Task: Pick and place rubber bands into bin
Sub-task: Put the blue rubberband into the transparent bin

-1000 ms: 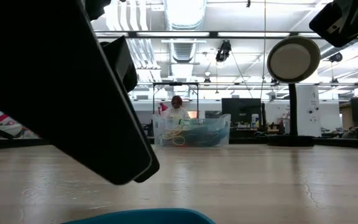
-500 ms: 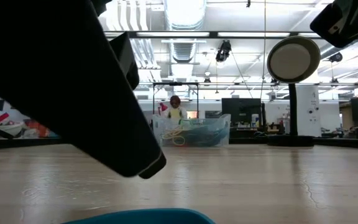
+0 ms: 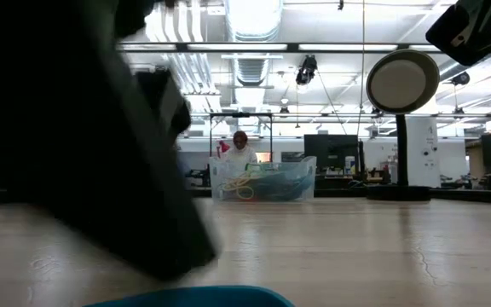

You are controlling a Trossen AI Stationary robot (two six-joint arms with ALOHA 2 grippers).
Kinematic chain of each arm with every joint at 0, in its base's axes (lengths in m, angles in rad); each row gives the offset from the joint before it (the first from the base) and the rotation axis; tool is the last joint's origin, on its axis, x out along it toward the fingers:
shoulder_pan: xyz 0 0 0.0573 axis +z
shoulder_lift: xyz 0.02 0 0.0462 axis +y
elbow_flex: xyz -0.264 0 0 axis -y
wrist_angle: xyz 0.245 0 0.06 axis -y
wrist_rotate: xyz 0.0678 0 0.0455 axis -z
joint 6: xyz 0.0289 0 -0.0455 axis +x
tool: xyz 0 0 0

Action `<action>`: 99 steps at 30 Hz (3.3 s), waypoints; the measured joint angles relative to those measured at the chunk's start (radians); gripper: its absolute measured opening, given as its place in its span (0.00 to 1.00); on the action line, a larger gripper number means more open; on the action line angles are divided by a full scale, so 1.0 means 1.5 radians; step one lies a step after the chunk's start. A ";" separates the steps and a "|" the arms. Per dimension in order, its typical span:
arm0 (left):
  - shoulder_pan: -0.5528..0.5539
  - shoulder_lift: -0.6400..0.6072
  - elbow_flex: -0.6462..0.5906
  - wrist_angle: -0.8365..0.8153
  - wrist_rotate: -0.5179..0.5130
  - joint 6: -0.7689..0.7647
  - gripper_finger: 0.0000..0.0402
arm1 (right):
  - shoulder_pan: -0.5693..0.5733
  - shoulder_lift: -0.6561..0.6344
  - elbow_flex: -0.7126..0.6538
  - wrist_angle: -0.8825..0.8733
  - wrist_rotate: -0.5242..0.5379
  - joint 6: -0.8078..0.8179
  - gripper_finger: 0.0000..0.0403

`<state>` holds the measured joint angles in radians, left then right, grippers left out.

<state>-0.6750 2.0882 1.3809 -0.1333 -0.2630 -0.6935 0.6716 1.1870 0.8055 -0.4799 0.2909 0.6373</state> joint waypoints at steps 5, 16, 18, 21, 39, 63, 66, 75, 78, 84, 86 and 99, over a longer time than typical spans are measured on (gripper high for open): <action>0.000 0.019 0.001 0.011 0.022 -0.004 0.31 | 0.000 0.000 0.000 0.004 0.000 0.000 0.14; 0.000 0.028 0.025 -0.052 0.001 -0.004 0.24 | 0.000 0.001 -0.001 0.009 0.000 0.000 0.14; 0.000 0.028 0.025 -0.056 0.000 -0.004 0.21 | 0.000 0.001 -0.001 0.010 0.000 0.000 0.14; 0.001 0.028 0.024 -0.058 -0.001 -0.004 0.16 | 0.000 0.001 -0.001 0.010 0.000 0.000 0.14; 0.005 0.026 0.027 -0.077 -0.015 -0.042 0.00 | 0.000 0.001 -0.001 0.013 0.000 0.005 0.14; 0.027 -0.101 0.024 -0.109 -0.169 -0.034 0.00 | 0.000 0.000 -0.001 0.040 0.006 0.012 0.14; 0.031 -0.131 0.024 -0.130 -0.201 -0.021 0.00 | 0.000 0.000 -0.002 0.050 0.007 0.012 0.14; 0.064 -0.194 0.023 -0.184 -0.254 0.042 0.00 | 0.001 0.000 -0.002 0.069 0.013 0.017 0.14; 0.082 -0.205 0.023 -0.184 -0.256 0.073 0.00 | 0.001 0.002 -0.002 0.071 0.018 0.017 0.14; 0.129 -0.230 0.026 -0.183 -0.257 0.135 0.00 | 0.000 0.002 -0.005 0.080 0.018 0.017 0.14; 0.148 -0.243 0.025 -0.190 -0.257 0.156 0.00 | 0.000 0.002 -0.006 0.081 0.024 0.018 0.14; 0.366 -0.307 0.022 -0.264 -0.226 0.244 0.00 | 0.000 0.010 -0.010 0.090 0.094 0.042 0.14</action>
<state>-0.1254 1.6283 1.4143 -0.5297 -0.6024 -0.3275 0.6720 1.2022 0.7899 -0.3454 0.4321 0.7010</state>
